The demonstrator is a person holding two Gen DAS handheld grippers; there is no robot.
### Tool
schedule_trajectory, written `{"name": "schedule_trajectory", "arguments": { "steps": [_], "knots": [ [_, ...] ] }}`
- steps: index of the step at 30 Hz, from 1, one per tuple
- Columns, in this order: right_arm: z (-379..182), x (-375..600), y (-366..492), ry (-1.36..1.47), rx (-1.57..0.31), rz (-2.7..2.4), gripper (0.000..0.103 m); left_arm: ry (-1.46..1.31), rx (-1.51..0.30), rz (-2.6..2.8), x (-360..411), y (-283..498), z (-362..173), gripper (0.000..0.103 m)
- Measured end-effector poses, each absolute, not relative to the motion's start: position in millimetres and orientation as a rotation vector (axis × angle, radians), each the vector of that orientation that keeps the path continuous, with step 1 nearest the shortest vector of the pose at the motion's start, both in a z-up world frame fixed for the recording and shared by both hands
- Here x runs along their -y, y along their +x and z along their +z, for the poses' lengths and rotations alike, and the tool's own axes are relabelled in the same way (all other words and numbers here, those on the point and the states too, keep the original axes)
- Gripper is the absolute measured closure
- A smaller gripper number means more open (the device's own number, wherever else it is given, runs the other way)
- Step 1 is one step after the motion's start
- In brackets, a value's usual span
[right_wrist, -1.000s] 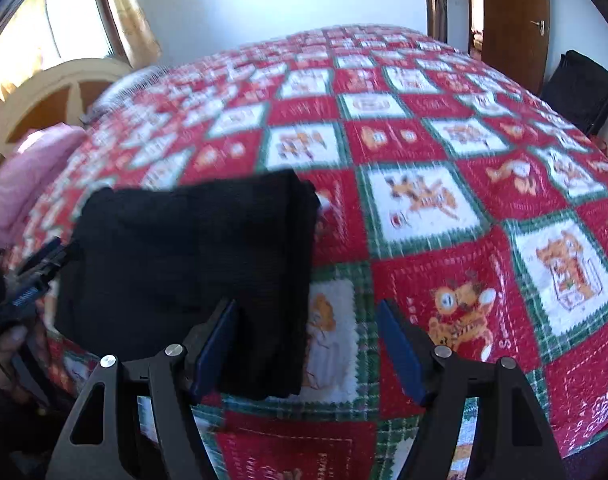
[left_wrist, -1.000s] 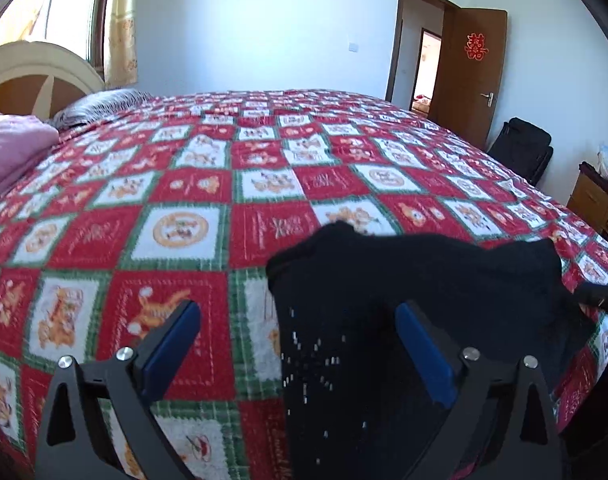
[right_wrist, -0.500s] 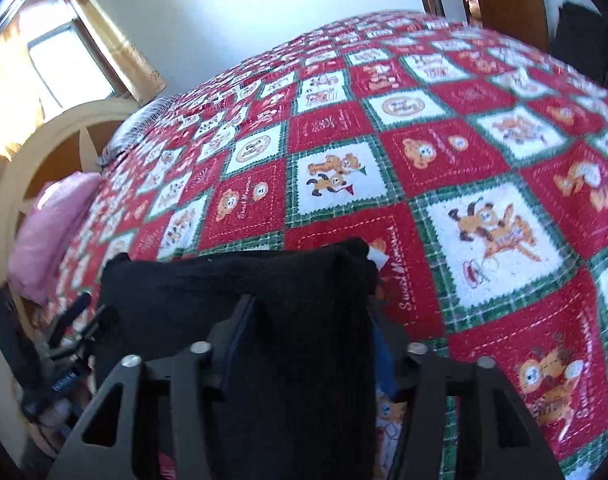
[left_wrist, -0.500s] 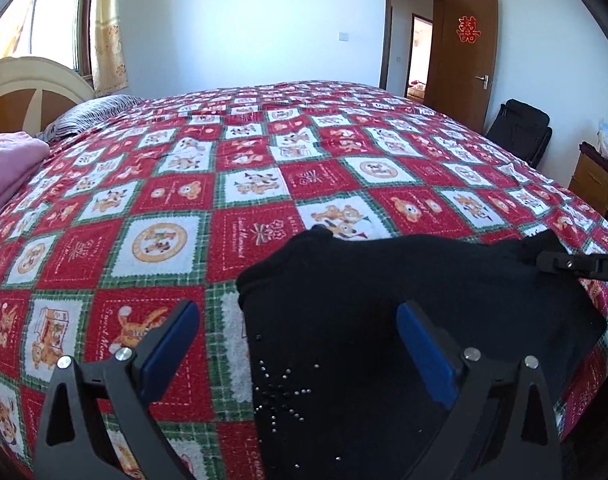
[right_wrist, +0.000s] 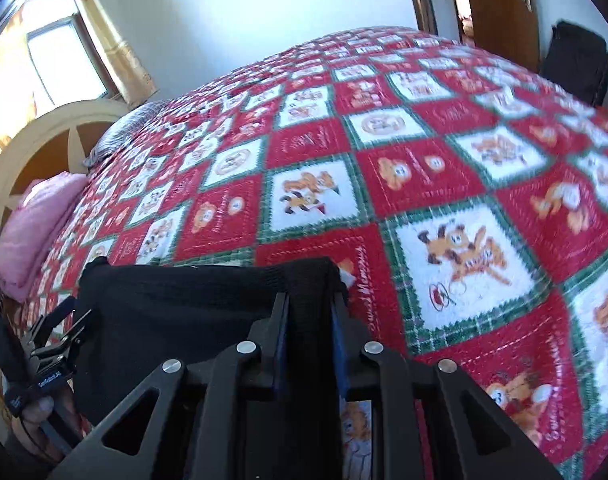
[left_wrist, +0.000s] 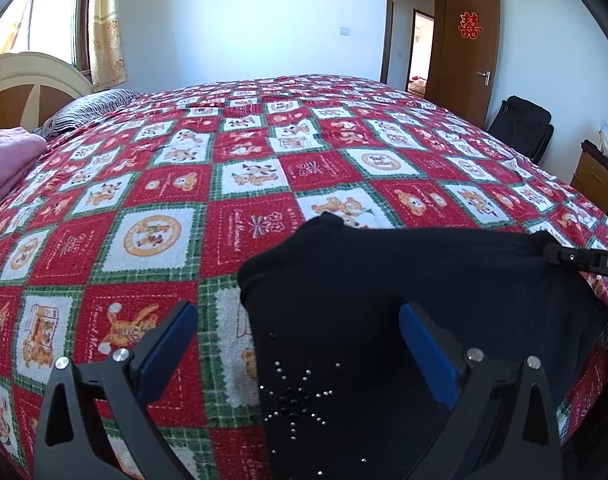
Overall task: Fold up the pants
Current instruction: 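Grasp the pants end with the right gripper and fold it over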
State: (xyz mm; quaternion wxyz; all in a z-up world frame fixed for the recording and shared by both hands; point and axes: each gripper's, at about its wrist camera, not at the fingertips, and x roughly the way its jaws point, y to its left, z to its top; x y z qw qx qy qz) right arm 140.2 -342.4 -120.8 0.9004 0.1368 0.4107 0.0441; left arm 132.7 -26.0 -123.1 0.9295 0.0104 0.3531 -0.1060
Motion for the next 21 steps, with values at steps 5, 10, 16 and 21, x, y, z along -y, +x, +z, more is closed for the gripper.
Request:
{"name": "schedule_trajectory", "arguments": {
  "steps": [5, 10, 16, 21],
  "knots": [
    [-115.3, 330.0, 133.6, 0.173, -0.835, 0.064, 0.072, 0.014, -0.727, -0.219, 25.3, 133.3, -123.5, 0.0],
    [-95.8, 325.2, 101.5, 0.151, -0.799, 0.088, 0.056, 0.007, -0.727, -0.223, 23.6, 132.2, -124.1, 0.0],
    [-106.5, 304.9, 61.0, 0.062, -0.877, 0.153, 0.052, -0.008, -0.732, -0.225, 22.3, 131.3, -125.4, 0.0],
    [-133.4, 319.9, 57.3, 0.109, -0.971, 0.183, 0.055, 0.001, -0.738, -0.216, 24.7, 128.2, -123.8, 0.0]
  ]
}}
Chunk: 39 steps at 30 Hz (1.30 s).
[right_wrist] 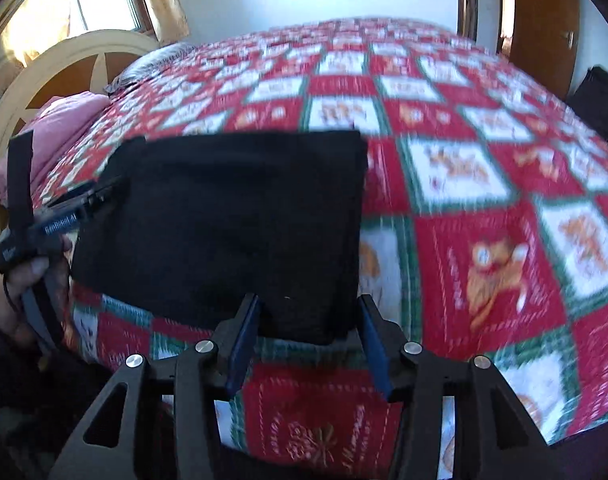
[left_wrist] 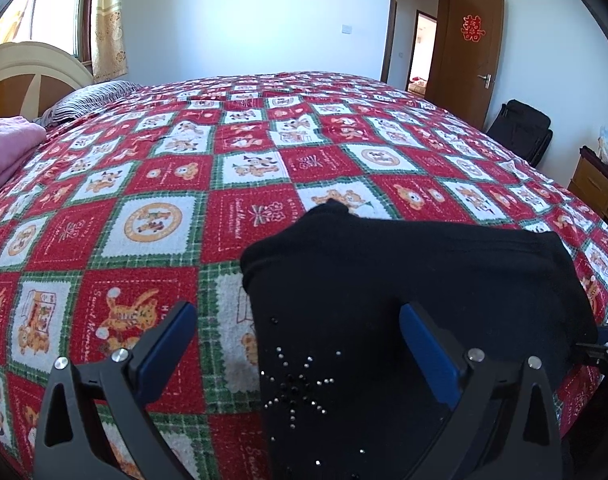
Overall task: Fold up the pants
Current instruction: 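Grasp the pants end with the right gripper and fold it over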
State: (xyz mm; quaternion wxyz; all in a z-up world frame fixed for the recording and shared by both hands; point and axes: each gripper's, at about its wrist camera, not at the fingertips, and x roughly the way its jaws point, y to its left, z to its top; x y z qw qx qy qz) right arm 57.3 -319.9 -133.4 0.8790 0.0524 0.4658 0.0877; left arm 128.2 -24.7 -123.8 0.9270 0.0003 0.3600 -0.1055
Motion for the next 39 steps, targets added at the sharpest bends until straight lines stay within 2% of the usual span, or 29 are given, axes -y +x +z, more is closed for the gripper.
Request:
{"name": "schedule_trajectory", "arguments": {
  "steps": [5, 8, 14, 20, 30, 34, 39],
  "knots": [
    [-129.2, 331.8, 58.6, 0.213, -0.963, 0.226, 0.056, 0.078, -0.627, -0.277, 50.5, 112.9, -85.7, 0.0],
    [-128.4, 340.3, 60.8, 0.297, -0.961, 0.234, 0.056, 0.081, -0.632, -0.384, 79.3, 118.5, -76.0, 0.0],
    [-122.0, 332.4, 66.6, 0.209, -0.94, 0.205, 0.067, 0.123, -0.729, -0.508, 161.4, 152.2, -100.8, 0.0],
    [-123.1, 349.4, 77.3, 0.246, -0.946, 0.175, 0.067, 0.234, -0.728, -0.432, 207.6, 164.3, -117.6, 0.0],
    [-131.3, 360.4, 76.6, 0.289, -0.989, 0.221, 0.066, 0.13, -0.742, -0.466, 181.9, 149.5, -105.6, 0.0],
    [-120.4, 358.4, 67.3, 0.266, -0.903, 0.17, 0.057, 0.102, -0.662, -0.468, 136.3, 124.1, -90.3, 0.0],
    [-86.1, 336.4, 52.0, 0.176, -0.721, 0.138, 0.056, 0.11, -0.601, -0.379, 74.6, 102.2, -88.2, 0.0]
  ]
}}
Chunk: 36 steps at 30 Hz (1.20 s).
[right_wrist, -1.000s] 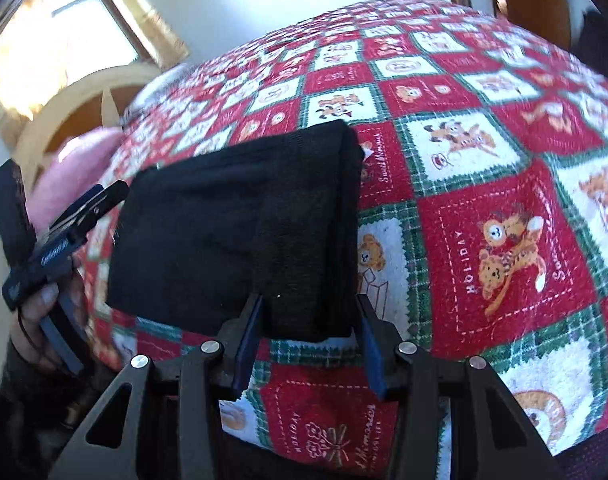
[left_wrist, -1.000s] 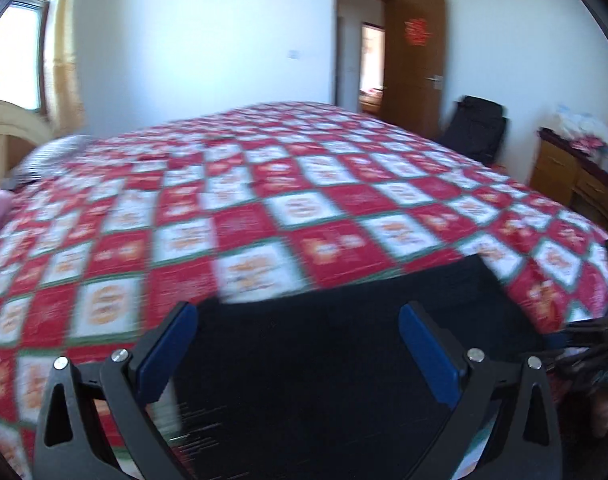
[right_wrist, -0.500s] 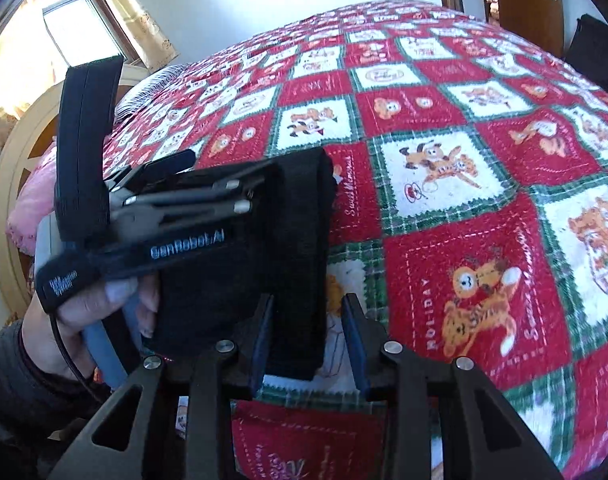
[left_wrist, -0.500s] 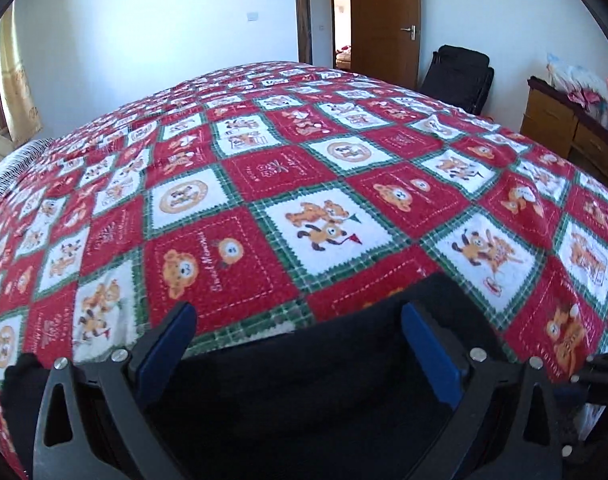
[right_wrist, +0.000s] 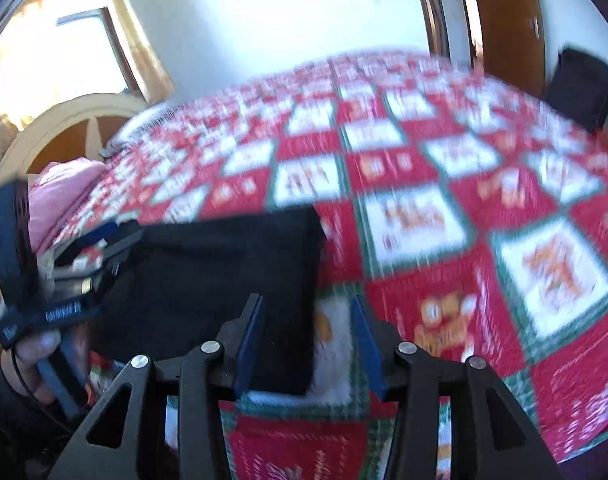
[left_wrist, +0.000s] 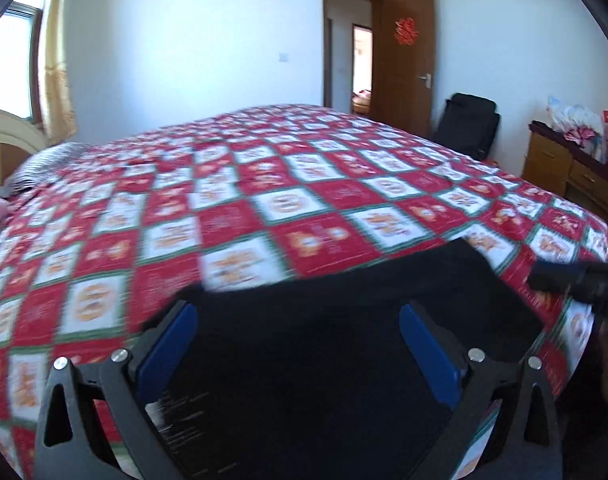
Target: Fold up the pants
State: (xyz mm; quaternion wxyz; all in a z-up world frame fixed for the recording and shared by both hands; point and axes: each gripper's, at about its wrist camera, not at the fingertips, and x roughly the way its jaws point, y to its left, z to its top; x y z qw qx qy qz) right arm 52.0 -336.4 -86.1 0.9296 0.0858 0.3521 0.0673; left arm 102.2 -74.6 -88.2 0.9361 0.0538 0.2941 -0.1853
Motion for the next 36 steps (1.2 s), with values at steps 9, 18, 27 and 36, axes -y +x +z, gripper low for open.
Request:
{"name": "schedule_trajectory", "arguments": {
  "steps": [9, 18, 27, 36],
  "knots": [
    [-98.9, 276.6, 81.6, 0.154, -0.834, 0.259, 0.047, -0.03, -0.681, -0.298, -9.2, 164.6, -103.6, 0.0],
    [-116.5, 130.6, 64.7, -0.176, -0.831, 0.583, 0.047, 0.049, -0.863, -0.387, 10.6, 219.7, -139.6, 0.0],
    [-142.9, 103.1, 57.2, -0.365, -0.902, 0.611, 0.047, 0.055, -0.864, -0.411, 6.2, 217.7, -137.1, 0.0],
    [-79.4, 217.4, 45.9, -0.089, -0.711, 0.499, 0.045, 0.015, -0.7, -0.351, -4.6, 133.7, -93.2, 0.0]
  ]
}}
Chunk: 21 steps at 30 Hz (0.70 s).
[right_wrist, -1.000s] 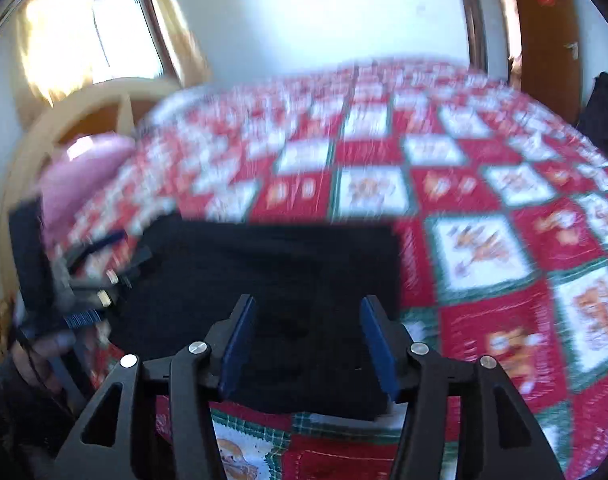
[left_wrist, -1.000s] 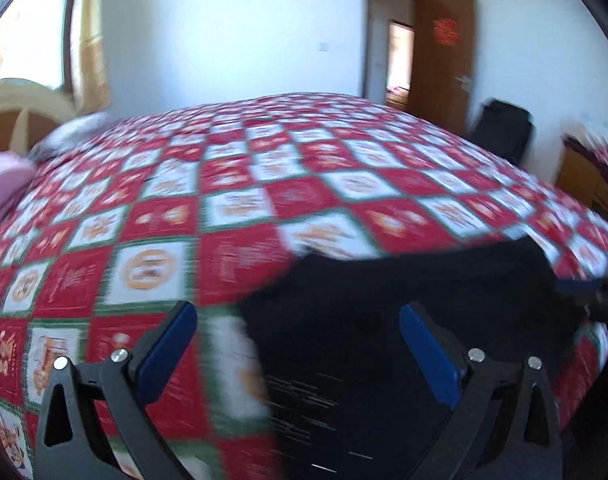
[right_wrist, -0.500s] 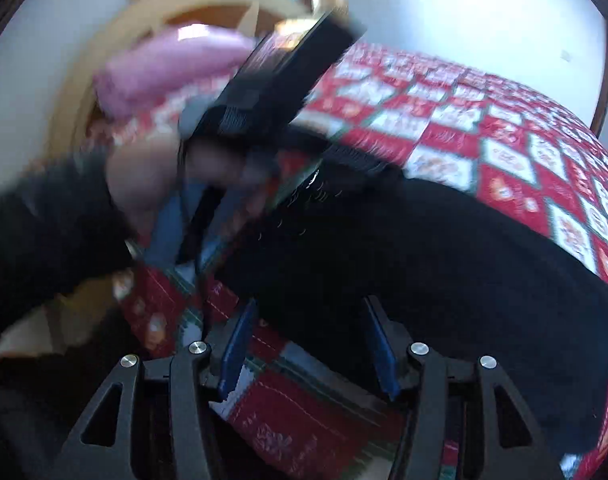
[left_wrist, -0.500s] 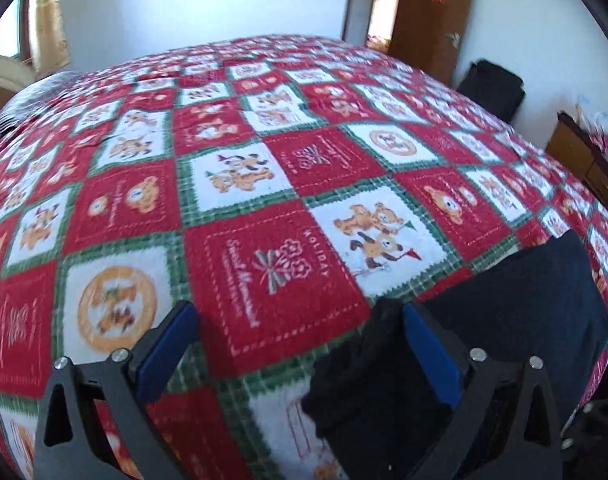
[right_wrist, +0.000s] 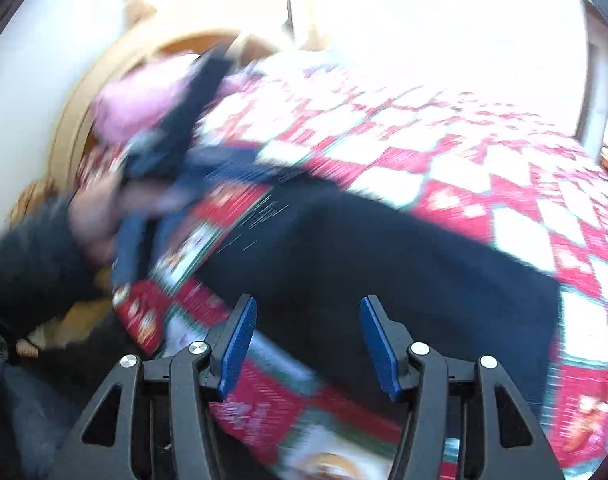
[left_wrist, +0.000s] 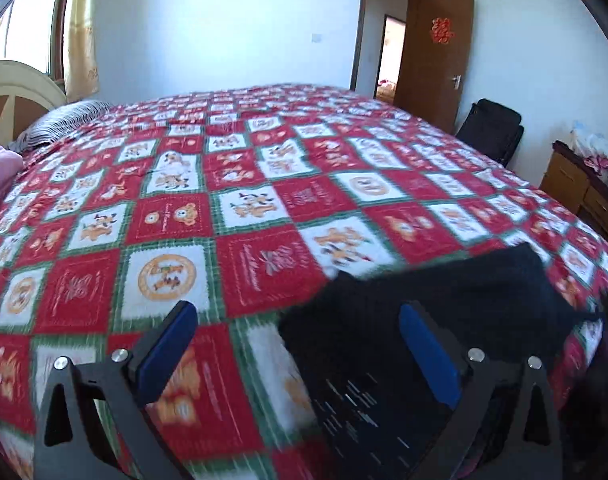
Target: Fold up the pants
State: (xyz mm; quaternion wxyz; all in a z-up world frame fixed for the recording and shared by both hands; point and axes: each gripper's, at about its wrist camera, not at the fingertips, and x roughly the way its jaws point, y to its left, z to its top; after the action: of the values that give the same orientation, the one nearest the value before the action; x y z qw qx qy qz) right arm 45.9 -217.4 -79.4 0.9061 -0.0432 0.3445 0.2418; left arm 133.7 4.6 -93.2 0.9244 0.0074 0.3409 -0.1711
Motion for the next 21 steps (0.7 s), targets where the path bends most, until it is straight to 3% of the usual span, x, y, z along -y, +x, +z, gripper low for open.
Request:
{"name": "schedule_trajectory", "arguments": {
  "steps": [2, 14, 21],
  "knots": [
    [-74.4, 245.0, 55.5, -0.017, -0.702, 0.428, 0.037, -0.006, -0.702, -0.365, -3.1, 120.0, -91.1, 0.0],
    [-112.8, 332.6, 97.7, 0.245, -0.828, 0.209, 0.034, -0.009, -0.803, -0.383, 15.9, 112.6, -137.4, 0.0],
    [-136.5, 349.2, 103.2, 0.345, -0.867, 0.215, 0.034, -0.011, -0.77, -0.384, 17.7, 111.3, -143.0, 0.0]
  ]
}}
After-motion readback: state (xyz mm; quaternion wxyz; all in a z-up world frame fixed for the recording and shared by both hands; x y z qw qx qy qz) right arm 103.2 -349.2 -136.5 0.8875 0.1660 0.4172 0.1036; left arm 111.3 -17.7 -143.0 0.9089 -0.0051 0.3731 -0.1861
